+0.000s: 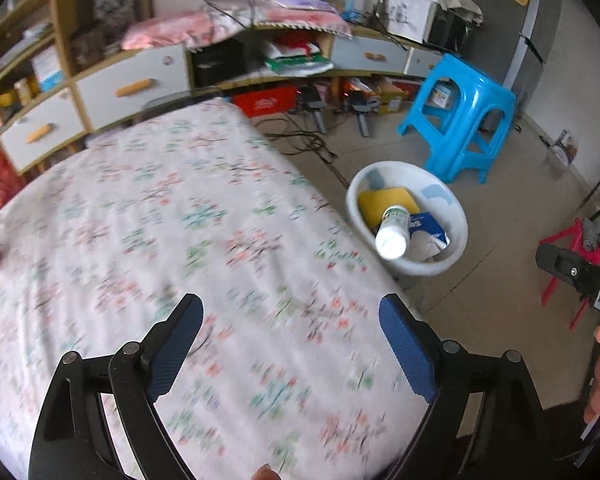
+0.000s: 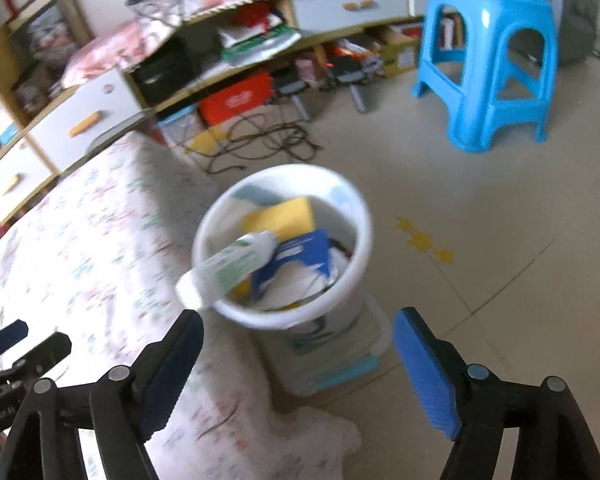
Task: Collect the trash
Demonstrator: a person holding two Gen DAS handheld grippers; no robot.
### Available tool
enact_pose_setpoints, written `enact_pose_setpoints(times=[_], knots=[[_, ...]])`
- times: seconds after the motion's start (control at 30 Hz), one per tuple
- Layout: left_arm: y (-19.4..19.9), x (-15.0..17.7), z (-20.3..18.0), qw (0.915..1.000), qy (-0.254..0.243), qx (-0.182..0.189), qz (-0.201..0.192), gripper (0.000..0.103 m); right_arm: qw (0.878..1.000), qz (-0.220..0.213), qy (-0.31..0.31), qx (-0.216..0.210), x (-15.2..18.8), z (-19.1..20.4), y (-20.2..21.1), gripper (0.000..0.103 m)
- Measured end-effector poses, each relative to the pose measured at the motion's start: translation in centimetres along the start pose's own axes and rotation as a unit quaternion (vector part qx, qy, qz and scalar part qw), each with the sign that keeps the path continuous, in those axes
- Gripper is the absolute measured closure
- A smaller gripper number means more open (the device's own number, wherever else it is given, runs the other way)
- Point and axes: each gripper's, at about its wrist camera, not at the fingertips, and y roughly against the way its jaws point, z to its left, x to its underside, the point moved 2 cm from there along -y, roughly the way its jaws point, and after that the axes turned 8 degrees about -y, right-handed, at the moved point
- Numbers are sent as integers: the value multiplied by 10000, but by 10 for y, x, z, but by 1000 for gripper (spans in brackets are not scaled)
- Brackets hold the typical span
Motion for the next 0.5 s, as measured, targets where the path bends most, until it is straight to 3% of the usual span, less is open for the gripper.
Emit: enact_pose_setpoints(times=[0.17,0.3,0.5], knots=[[34,36,7,9996,242,-123,-45,12,9986,-322,396,122,36,28,29,15],[55,59,10,9986,405,-306,-178,12,9960,-619,635,136,61,44,48,4],[76,83,15,9951,481,-695,-521,12,9912,-1031,763,332,96,57,53,3]])
